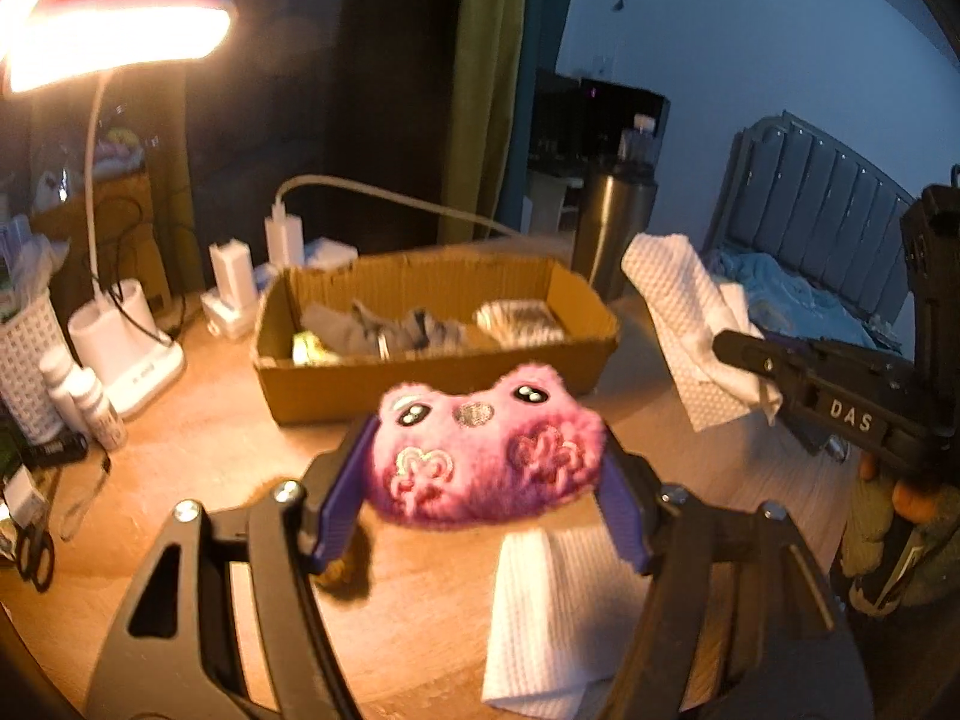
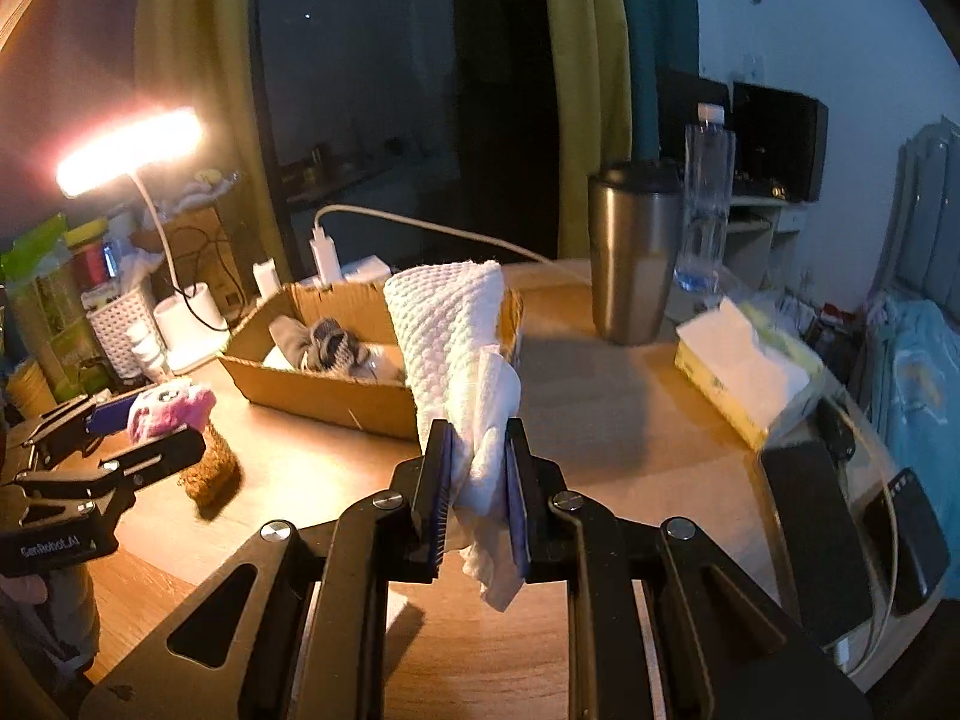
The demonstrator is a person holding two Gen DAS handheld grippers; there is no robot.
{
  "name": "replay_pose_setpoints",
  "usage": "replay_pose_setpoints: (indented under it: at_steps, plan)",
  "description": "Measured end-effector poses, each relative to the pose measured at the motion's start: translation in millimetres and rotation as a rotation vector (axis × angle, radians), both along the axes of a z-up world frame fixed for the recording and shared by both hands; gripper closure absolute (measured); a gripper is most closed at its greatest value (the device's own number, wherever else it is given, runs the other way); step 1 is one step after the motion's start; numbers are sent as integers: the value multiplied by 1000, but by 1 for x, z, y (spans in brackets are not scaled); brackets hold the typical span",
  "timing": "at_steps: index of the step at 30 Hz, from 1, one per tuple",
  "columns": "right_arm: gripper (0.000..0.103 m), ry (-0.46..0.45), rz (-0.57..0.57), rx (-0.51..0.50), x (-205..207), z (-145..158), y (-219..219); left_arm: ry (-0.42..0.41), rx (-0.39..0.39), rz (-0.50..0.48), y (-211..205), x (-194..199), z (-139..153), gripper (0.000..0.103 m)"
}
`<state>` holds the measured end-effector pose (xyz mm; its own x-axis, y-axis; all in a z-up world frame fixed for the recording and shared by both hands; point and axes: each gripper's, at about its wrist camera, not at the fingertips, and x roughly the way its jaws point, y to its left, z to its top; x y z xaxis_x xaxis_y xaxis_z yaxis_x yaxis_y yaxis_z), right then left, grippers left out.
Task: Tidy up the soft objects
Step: 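Carry the pink plush and white towel with both tools over the box, then open the left tool to drop the pink plush into the box while the right tool lowers the towel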
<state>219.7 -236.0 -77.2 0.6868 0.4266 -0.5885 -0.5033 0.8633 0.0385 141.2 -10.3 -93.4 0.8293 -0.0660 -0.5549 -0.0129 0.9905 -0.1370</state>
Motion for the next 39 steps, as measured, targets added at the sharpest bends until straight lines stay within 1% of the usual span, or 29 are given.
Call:
replay_pose_setpoints:
  at_steps: [9,13,20,25,27,32,39]
  plan:
    - [85,-67,8,13,-3,26,7,-100,19,14,8,0,32,34]
    - [85,-93,9,17,-3,35,8,-130,23,14,11,4,42,34]
    - [85,-122,2,21,3,46,13,-176,33,2,13,11,57,34]
    - [85,-147,-1,24,6,53,16,-226,39,5,17,16,70,34]
    - [85,-158,2,24,8,55,19,-246,44,13,19,18,73,34]
    - [85,-175,2,30,10,60,24,-263,49,22,24,26,78,34]
    - [85,-212,12,24,12,67,32,-303,44,29,27,32,86,34]
